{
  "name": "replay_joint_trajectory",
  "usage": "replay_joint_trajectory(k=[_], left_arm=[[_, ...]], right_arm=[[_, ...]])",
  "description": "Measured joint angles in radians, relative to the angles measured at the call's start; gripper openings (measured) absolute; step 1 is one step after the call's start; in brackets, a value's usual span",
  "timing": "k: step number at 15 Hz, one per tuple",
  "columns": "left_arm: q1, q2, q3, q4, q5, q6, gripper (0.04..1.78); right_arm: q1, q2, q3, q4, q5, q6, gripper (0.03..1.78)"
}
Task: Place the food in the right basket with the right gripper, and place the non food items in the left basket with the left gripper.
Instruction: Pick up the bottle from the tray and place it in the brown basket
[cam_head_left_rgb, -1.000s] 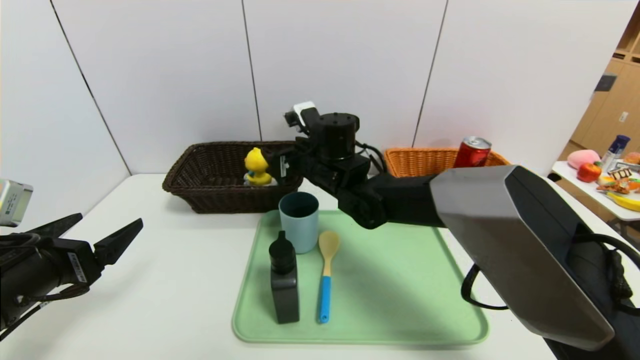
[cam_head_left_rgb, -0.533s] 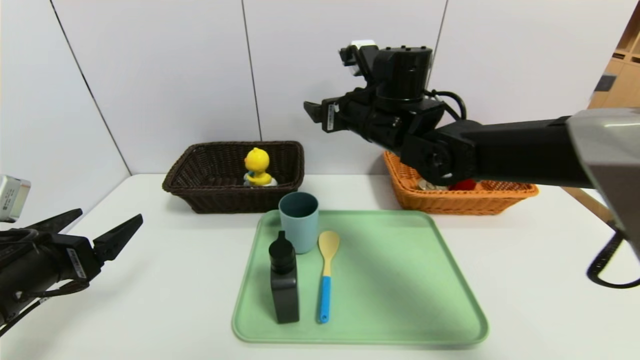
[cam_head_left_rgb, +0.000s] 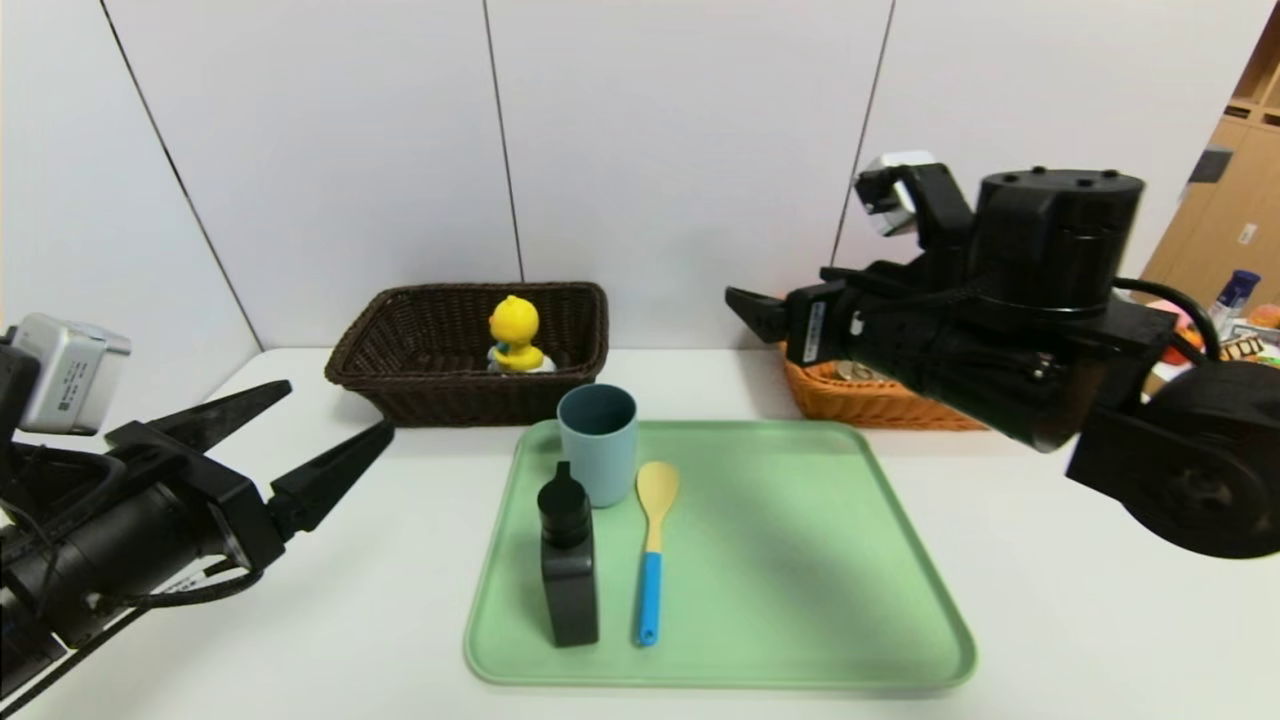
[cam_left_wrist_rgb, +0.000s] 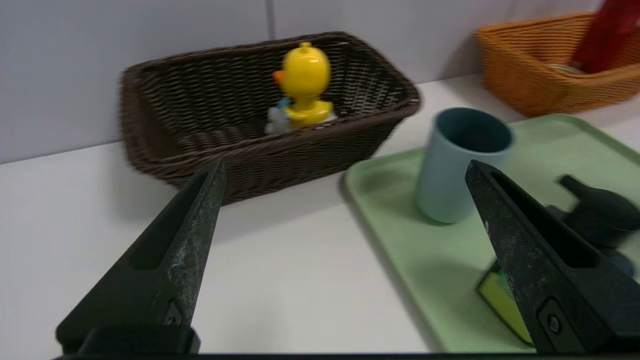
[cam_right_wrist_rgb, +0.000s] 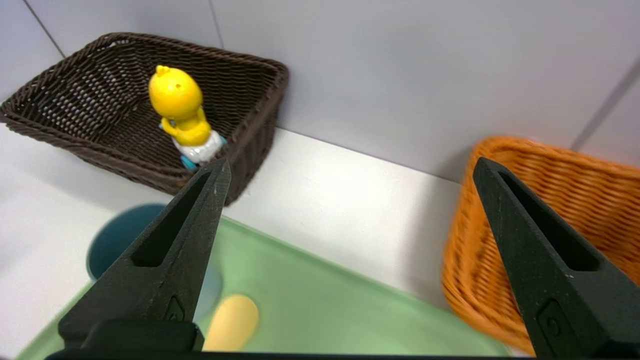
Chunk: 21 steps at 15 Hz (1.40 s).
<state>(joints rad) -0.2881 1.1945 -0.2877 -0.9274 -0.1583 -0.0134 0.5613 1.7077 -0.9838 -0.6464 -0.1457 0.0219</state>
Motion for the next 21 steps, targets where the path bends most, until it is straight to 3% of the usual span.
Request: replay_joint_trajectory(k=[4,7,11,15,21], left_arm=[[-0.258,0.011,-0.036,-0.002,0.0,-0.101,1.69],[-0.378,0.024,-0.013,0.0,0.0,-0.155,1.69],[-0.441,0.087,0.037,0.0,0.017,-0.145,1.69],[-0.484,0.219,0.012,-0.02,0.163,-0.145,1.69],[-0.526,0.347,-0.012,-0.027,0.299,-0.1,1.69]], right_arm=[[-0.033,-0.114,0.162,-0.039,-0.01,0.005,1.69],[-0.039,-0.145,0.221,-0.04,-0.011,0.003,1.69],[-0.06,-0.155,0.241,-0.04,-0.01,0.001,1.69],[-0.094,-0.162,0.263,-0.04,-0.007,-0.004,1.69],[-0.111,-0.163,0.272,-0.04,-0.007,0.001,1.69]])
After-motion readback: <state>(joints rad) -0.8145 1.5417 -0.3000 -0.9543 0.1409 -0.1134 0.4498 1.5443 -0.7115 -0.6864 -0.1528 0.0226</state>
